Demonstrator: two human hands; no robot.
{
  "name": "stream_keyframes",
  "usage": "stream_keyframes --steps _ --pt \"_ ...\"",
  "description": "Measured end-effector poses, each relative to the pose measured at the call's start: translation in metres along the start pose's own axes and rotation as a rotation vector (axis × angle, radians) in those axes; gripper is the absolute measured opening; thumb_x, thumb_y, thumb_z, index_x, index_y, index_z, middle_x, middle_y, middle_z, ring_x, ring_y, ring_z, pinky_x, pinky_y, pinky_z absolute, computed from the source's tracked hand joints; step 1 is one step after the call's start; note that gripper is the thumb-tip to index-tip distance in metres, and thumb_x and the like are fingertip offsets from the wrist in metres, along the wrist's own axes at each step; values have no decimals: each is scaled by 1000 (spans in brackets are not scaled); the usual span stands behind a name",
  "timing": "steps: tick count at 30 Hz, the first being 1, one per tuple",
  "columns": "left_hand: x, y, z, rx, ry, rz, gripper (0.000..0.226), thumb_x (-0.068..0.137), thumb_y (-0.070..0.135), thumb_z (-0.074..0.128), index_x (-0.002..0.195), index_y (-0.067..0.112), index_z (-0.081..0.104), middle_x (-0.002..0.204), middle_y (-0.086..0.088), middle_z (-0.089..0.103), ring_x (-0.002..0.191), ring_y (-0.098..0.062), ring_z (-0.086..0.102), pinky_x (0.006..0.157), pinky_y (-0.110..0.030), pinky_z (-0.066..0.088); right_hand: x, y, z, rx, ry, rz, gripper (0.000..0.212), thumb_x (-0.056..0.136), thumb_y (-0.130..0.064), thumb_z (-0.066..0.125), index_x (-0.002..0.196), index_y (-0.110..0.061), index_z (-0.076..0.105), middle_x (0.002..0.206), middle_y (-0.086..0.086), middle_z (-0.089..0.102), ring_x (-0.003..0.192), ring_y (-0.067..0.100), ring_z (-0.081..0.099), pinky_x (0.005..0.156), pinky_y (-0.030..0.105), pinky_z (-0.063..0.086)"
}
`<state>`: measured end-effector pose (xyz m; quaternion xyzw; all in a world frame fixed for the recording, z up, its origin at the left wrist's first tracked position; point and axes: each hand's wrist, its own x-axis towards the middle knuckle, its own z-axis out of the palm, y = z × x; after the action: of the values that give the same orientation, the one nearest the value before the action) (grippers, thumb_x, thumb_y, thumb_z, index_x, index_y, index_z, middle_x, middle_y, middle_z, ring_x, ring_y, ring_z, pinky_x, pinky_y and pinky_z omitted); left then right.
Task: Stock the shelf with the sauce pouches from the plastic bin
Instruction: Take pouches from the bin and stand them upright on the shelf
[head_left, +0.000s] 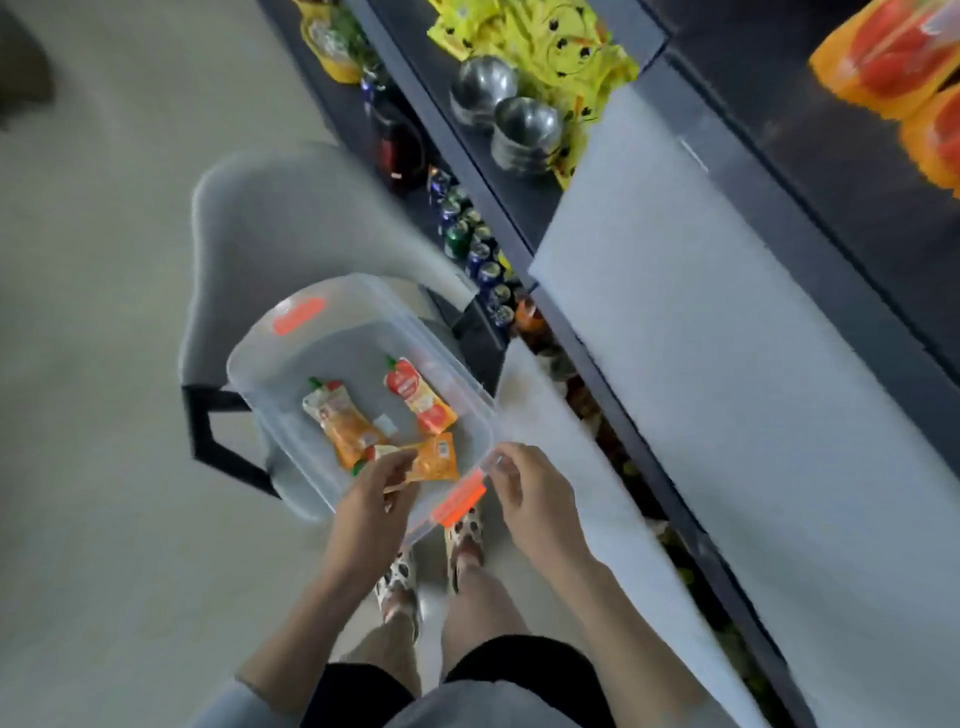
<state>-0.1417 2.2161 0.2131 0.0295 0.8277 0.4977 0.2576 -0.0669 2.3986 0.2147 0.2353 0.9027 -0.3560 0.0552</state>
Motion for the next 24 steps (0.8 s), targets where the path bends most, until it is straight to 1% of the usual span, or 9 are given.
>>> stream_keyframes --steps 4,7,9,12,14,16,20,22,24 --pt "23 -55 3 -56 106 -204 41 90 3 60 128 18 56 125 -3 62 112 -19 61 93 -37 52 70 8 57 -110 -280 31 37 100 -21 48 137 -23 51 124 5 62 113 23 60 95 39 49" --pt "51 -81 9 -93 187 -302 43 93 3 56 134 16 52 132 -2 57 114 -12 56 91 -27 46 128 15 106 -219 -371 16 45 101 -13 45 145 -14 42 134 10 56 124 27 54 102 36 42" --pt "73 -94 12 -80 221 -329 45 95 9 54 139 19 46 135 1 52 115 -9 51 93 -25 42 163 25 143 -285 -398 19 50 101 -10 44 150 -9 33 148 14 43 136 30 42 108 37 35" --pt "108 -113 21 -33 238 -351 52 97 15 52 146 15 36 142 -6 46 127 -20 48 103 -31 41 203 41 193 -387 -450 44 64 103 -8 41 158 -10 9 165 15 9 152 31 11 120 43 19" --pt "131 -123 27 14 243 -386 54 98 17 51 148 13 31 145 -8 42 131 -24 43 102 -25 34 216 50 218 -431 -432 25 69 103 -9 39 158 -9 -2 166 15 1 153 31 7 123 45 15" --pt "154 -136 33 18 265 -444 54 98 17 50 148 13 31 147 -7 40 132 -25 40 99 -23 31 220 56 236 -454 -391 -5 71 102 -10 42 156 -5 -3 165 16 8 151 32 15 122 45 18" --pt "192 -168 43 -2 337 -606 54 93 16 46 145 17 32 143 -7 37 128 -31 43 104 -46 42 228 54 251 -331 -336 127 82 97 -25 57 157 -7 4 158 14 30 142 34 32 115 48 32" --pt "209 -179 46 19 381 -683 59 91 9 45 147 15 28 149 -10 31 134 -34 37 109 -49 37 237 52 255 -330 -371 209 82 91 -31 67 153 -6 19 147 15 45 136 35 41 109 47 39" --pt "223 -185 49 60 397 -698 64 90 5 45 150 12 21 150 -14 29 135 -36 35 111 -50 34 245 50 259 -278 -402 295 62 86 -35 74 136 -11 46 131 13 60 123 33 55 96 43 49"
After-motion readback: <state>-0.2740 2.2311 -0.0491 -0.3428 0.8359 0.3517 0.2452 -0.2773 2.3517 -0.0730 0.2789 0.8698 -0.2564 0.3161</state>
